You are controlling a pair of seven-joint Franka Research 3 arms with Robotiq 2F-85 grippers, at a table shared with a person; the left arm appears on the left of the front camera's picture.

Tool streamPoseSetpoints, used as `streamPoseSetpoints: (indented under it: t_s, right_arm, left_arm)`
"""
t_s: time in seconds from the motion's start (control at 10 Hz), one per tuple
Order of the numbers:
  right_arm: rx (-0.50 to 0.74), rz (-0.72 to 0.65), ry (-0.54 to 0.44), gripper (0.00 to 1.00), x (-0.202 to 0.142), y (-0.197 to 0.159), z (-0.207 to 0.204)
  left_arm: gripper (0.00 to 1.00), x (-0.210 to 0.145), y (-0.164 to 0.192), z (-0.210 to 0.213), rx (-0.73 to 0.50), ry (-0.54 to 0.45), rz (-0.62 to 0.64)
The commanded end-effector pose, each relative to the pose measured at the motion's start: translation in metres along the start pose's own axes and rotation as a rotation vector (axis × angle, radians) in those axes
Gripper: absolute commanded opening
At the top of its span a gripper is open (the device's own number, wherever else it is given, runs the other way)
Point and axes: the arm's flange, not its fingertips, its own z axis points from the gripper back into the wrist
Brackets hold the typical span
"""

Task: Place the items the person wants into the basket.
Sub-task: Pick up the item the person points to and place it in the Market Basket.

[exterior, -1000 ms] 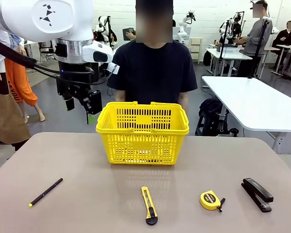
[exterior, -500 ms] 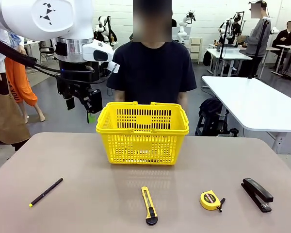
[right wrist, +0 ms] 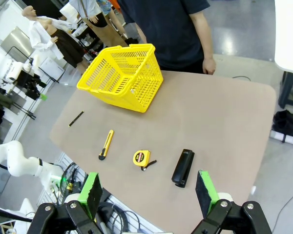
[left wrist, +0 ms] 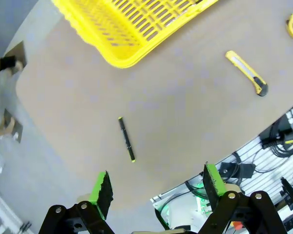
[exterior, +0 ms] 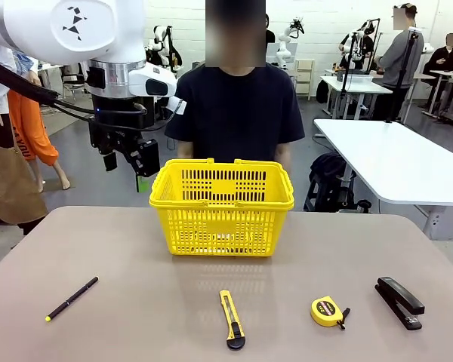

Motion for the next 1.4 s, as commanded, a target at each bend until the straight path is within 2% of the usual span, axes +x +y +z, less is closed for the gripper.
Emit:
streamPoseSetpoints:
  t_s: [0.0,0.1,0.2,0.4,0.5,0.6,0.8,0.9,1.1,1.3]
  right_arm:
    - [0.019,0.012,-0.016,1.00,0.001,0.001,0.001]
    - [0.019,0.012,-0.016,1.00,0.001,0.001,0.001]
    - [0.019,0.012,-0.016,1.00,0.001,0.001,0.001]
    - [0.019,0.012,-0.016,1.00,0.001,0.001,0.001]
    - [0.019,0.012,-0.016,1.00,0.001,0.001,0.001]
    - [0.019,0.012,-0.016,1.00,0.001,0.001,0.001]
    - [0.019,0.012,-0.016,1.00,0.001,0.001,0.001]
    - [0.019,0.012,-0.016,1.00,0.001,0.001,0.001]
    - [0.019,0.012,-0.016,1.00,0.001,0.001,0.001]
    - [0.019,0.012,-0.016,1.00,0.001,0.001,0.001]
  left_arm:
    - [0.96,-0.051,0.063,0.003,-0.241,-0.116,-0.144]
    - [0.96,-0.060,0.111,0.004,-0.344,-0.132,-0.246]
    - [0.96,-0.082,0.139,-0.004,-0.389,-0.177,-0.336]
    - [0.96,-0.124,0.186,-0.021,-0.407,-0.335,-0.334]
    - [0.96,-0.139,0.219,-0.021,-0.478,-0.437,-0.313]
    - [0.96,-0.160,0.237,-0.017,-0.533,-0.506,-0.260]
    - [0.96,-0.200,0.255,0.000,-0.541,-0.680,-0.213]
    - [0.96,-0.213,0.260,0.012,-0.533,-0.729,-0.210]
    - [0.96,-0.242,0.249,0.018,-0.505,-0.758,-0.159]
    - [0.96,-0.256,0.250,0.032,-0.483,-0.790,-0.135]
